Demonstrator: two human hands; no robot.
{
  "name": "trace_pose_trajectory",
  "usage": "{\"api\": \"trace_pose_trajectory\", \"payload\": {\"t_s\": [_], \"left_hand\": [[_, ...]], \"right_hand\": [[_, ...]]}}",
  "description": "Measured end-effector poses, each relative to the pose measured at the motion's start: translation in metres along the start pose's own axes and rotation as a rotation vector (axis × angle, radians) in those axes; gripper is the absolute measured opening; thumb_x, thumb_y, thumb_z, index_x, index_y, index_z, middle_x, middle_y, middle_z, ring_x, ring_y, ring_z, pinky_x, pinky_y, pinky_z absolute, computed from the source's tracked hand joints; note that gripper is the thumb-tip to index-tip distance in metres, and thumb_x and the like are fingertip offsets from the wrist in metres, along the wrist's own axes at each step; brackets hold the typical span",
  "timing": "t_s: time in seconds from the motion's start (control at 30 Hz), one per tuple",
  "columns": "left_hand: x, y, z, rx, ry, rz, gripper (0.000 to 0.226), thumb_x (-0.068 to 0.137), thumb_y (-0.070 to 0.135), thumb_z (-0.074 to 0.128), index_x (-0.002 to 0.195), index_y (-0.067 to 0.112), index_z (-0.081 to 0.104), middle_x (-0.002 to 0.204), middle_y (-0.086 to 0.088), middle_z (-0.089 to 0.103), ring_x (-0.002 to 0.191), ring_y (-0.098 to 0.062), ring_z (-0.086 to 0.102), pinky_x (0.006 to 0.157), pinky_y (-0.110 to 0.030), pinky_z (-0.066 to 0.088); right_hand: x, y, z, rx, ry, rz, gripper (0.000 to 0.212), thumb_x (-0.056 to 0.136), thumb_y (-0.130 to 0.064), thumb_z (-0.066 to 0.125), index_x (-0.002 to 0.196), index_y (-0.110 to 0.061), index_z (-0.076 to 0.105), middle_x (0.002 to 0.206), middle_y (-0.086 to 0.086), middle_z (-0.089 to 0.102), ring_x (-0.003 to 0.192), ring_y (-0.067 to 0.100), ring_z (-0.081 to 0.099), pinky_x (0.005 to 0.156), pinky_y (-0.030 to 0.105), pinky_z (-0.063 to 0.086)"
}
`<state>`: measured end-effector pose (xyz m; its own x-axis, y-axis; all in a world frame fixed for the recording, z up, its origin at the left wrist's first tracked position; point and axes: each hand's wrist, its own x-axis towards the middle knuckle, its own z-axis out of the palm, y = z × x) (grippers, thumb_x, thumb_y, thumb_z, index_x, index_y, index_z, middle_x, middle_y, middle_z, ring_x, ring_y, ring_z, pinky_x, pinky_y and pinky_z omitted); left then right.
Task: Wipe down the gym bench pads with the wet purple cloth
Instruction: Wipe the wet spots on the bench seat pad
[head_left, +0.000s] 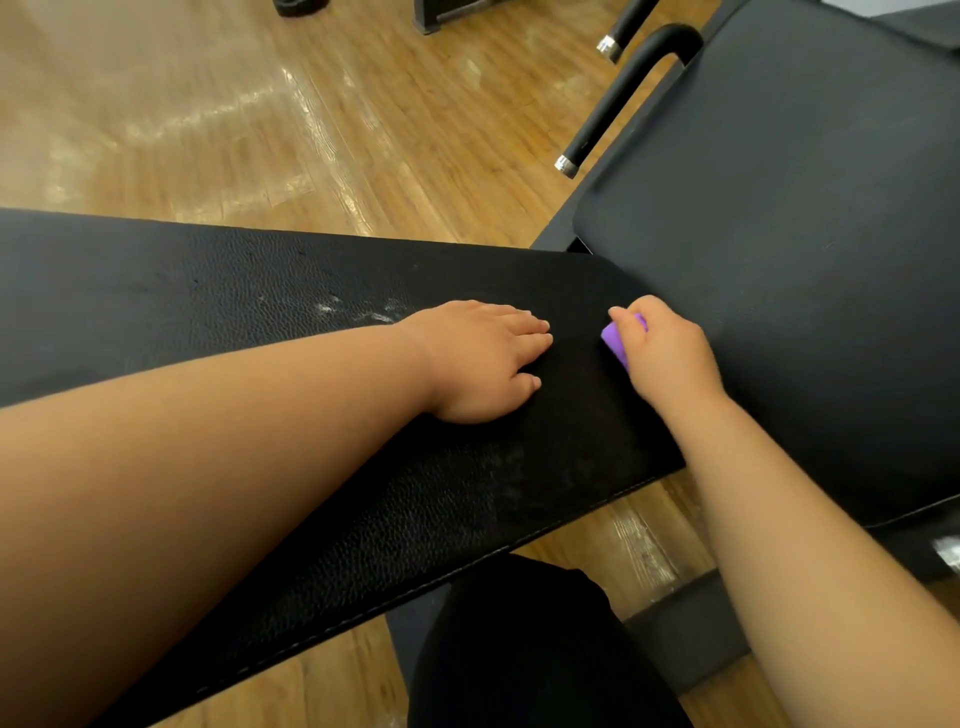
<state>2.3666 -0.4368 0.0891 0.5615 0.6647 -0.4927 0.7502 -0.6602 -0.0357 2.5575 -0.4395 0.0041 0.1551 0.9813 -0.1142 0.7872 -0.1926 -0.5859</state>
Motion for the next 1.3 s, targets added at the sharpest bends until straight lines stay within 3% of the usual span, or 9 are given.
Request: {"api": "trace_pose_trajectory", "payload": {"t_s": [0.2,0.4,0.6,0.8,1.0,1.2,1.3], "left_hand": [[0.001,0.001,0.001,-0.010,0.004,-0.010,0.058,0.104,0.043,0.024,0.156,0.021,0.010,0.163,0.004,0.005,0.149,-0.014,0.003,0.119,-0.029,0.004],[0.002,0.000,0.001,0.002,-0.002,-0.006,0.058,0.104,0.044,0.024,0.156,0.021,0.009,0.163,0.004,0.004,0.149,-0.014,0.003,0.121,-0.031,0.005],[0.002,0.001,0.001,-0.006,-0.002,-0.004,0.059,0.104,0.044,0.024,0.155,0.021,0.009,0.163,0.004,0.005,0.149,-0.013,0.002,0.121,-0.030,0.005],[0.002,0.000,0.001,0.008,-0.004,0.000,0.058,0.104,0.043,0.024,0.156,0.021,0.009,0.163,0.004,0.005,0.149,-0.013,0.003,0.121,-0.031,0.006],[0.003,0.000,0.002,-0.003,-0.008,-0.004,0.059,0.103,0.044,0.024,0.155,0.021,0.010,0.163,0.003,0.006,0.149,-0.014,0.004,0.121,-0.032,0.006],[0.002,0.001,0.000,-0.002,-0.004,-0.007,0.057,0.104,0.042,0.024,0.155,0.021,0.010,0.163,0.005,0.007,0.149,-0.013,0.003,0.121,-0.032,0.006],[0.003,0.002,-0.001,-0.009,-0.011,-0.005,0.057,0.104,0.042,0.025,0.155,0.021,0.010,0.163,0.005,0.007,0.149,-0.013,0.003,0.119,-0.029,0.005]], "right_hand": [[-0.031,-0.015,0.005,0.125,-0.050,-0.202,0.022,0.099,-0.042,0.044,0.091,-0.024,0.054,0.078,-0.008,0.054,0.073,0.008,0.050,0.061,0.029,0.039],[0.003,-0.004,0.001,0.086,-0.028,0.008,0.025,0.101,-0.043,0.041,0.095,-0.020,0.051,0.087,0.003,0.056,0.072,0.016,0.046,0.066,0.030,0.033],[-0.030,-0.011,0.004,0.107,-0.071,-0.229,0.022,0.099,-0.042,0.045,0.091,-0.023,0.053,0.077,-0.009,0.053,0.072,0.008,0.050,0.060,0.029,0.039],[0.010,0.004,0.000,0.101,-0.019,0.053,0.028,0.101,-0.042,0.041,0.094,-0.018,0.052,0.090,0.007,0.059,0.078,0.023,0.050,0.068,0.032,0.035],[-0.027,-0.010,0.004,0.095,-0.060,-0.261,0.021,0.099,-0.040,0.045,0.090,-0.023,0.053,0.077,-0.008,0.054,0.072,0.010,0.051,0.060,0.028,0.038],[0.011,0.009,-0.001,0.079,-0.012,0.060,0.029,0.102,-0.040,0.040,0.094,-0.015,0.052,0.089,0.007,0.057,0.080,0.025,0.052,0.067,0.032,0.035],[-0.005,0.000,0.006,0.040,0.019,-0.072,0.026,0.100,-0.041,0.043,0.090,-0.019,0.052,0.077,-0.003,0.054,0.071,0.016,0.050,0.059,0.031,0.033]]}}
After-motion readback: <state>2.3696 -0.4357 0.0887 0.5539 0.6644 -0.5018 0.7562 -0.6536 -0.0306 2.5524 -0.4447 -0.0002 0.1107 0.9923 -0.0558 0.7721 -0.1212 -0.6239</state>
